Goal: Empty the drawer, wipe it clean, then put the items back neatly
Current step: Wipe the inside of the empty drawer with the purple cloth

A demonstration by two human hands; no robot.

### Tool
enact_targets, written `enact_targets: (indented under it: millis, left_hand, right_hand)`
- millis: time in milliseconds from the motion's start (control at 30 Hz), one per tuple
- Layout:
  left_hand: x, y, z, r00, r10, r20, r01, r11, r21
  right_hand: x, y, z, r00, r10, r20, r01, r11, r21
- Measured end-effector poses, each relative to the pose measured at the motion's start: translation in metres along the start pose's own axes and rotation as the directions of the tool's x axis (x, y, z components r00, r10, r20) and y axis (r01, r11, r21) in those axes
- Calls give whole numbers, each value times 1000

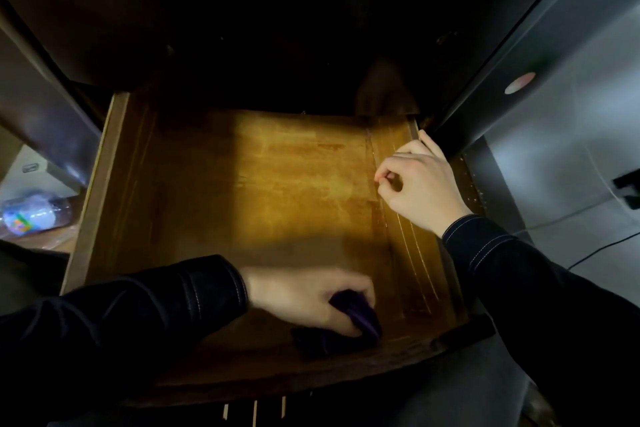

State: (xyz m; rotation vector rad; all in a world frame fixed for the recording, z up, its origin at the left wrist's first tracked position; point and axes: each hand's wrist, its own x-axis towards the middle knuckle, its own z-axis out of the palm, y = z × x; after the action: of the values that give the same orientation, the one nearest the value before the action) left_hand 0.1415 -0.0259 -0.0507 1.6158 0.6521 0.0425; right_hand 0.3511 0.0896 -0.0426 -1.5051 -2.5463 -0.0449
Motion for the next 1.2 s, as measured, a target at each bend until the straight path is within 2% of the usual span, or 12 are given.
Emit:
enact_targets:
  millis: [100, 167, 267, 300, 467, 633, 700, 800, 867, 1000, 1067, 1200]
  left_hand:
    - [4, -12, 8, 985, -165, 54, 138, 933, 332]
    - [0, -12, 5, 991, -119, 53, 103, 967, 235]
    - [-3, 1, -4, 999, 35, 10, -34, 990, -139]
    - [-2, 3, -5, 999, 54, 0, -53, 983, -177]
    - [7, -15, 14, 996, -88, -17, 89, 953, 289]
    - [3, -1, 7, 990, 114, -88, -117, 993, -31]
    - [7, -1, 12, 989, 108, -105, -108, 994, 4]
    - [11, -14, 18, 996, -76, -36, 82, 975, 204]
    - [10, -17, 17, 991, -132, -2, 129, 963, 239]
    - [10, -5, 12, 995, 73, -66, -68, 995, 68]
    - [11, -3, 14, 990, 97, -106, -99, 995, -12]
    - [18, -14, 27, 993, -40, -107, 78, 922, 380]
  right_hand:
    - [0, 0, -2, 1000, -2, 2, 2, 1000, 6]
    - [0, -1, -2, 1000, 2, 10, -2, 1000, 0]
    - [1, -1, -2, 1000, 6, 11, -6, 1000, -2]
    - [0, 0, -2, 1000, 6, 10, -6, 1000, 1]
    - [0, -1, -3, 1000, 8, 9, -8, 1000, 18]
    - [0, 0, -3, 1000, 15, 2, -15, 999, 31]
    - [0, 0, -2, 1000, 13, -7, -13, 999, 44]
    - [0, -1, -3, 1000, 12, -4, -12, 999, 42]
    - [0, -1, -4, 1000, 14, -2, -14, 999, 43]
    - [0, -1, -3, 1000, 18, -10, -17, 999, 50]
    - [0, -1, -3, 1000, 17, -13, -16, 998, 57]
    - [0, -1, -3, 1000, 21, -19, -19, 997, 70]
